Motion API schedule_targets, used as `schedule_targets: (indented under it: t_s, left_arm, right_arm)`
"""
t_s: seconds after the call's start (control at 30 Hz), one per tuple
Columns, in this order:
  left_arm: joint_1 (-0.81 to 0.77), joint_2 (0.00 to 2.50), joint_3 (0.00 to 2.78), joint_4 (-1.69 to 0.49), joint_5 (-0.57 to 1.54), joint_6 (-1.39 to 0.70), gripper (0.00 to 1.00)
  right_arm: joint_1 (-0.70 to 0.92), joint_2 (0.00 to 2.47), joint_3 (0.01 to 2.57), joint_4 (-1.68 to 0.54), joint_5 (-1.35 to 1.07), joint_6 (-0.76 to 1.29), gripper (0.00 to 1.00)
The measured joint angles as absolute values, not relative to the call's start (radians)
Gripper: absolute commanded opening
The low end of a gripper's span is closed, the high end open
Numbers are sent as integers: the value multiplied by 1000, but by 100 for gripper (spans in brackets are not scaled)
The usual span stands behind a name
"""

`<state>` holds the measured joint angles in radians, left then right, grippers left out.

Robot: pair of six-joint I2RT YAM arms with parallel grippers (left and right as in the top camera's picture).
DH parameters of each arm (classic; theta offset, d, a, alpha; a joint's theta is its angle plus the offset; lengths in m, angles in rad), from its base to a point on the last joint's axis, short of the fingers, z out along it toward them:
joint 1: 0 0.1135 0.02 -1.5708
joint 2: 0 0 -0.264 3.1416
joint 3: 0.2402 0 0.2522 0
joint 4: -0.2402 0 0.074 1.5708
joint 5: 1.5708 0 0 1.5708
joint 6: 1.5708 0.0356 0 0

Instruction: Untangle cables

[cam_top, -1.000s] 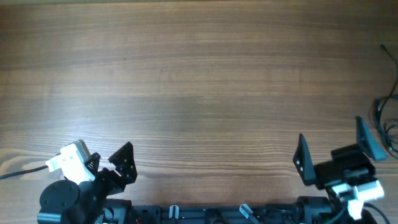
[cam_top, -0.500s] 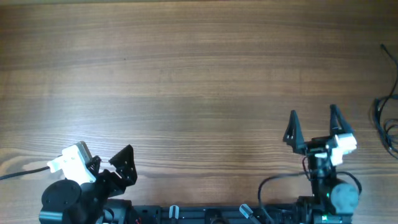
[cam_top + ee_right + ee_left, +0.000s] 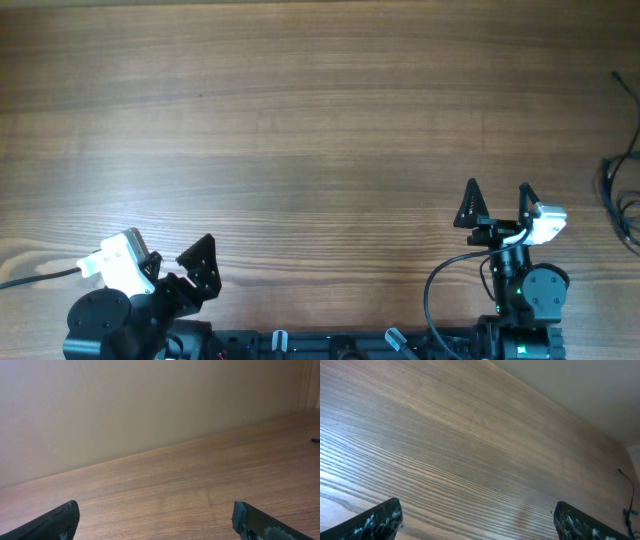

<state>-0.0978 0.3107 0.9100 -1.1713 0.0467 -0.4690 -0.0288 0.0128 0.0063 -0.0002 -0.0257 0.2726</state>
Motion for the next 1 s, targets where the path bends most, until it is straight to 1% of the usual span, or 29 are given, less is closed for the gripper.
schedule_targets:
  t_s: [0.13,0.37,0.47,0.57,0.7,0.83,0.93,1.0]
  left_arm:
    - [-98,311,910,-1170,47,-469,100]
    - [-98,311,910,-1011,57,-469,100]
    - [-97,311,911,-919,97,-477,100]
    - [-98,311,914,-782,186,-523,100]
    - [-98,311,914,-770,246,-553,100]
    - [-98,311,912,-875,222,-561,100]
    - [-97,309,831,-797,166,-564,100]
    - [-98,309,736,-699,121,-559,100]
  right_arm:
    - [-29,13,6,0,-26,273,100]
    - [-29,13,6,-1,-26,276,100]
    - [-29,13,6,-1,-26,276,100]
    - [-29,13,6,-1,-26,277,100]
    - [-29,13,6,-1,-26,277,100]
    - [-29,13,6,-1,-26,277,100]
    - [-29,13,6,0,-26,277,100]
    - [-29,13,6,-1,-26,277,100]
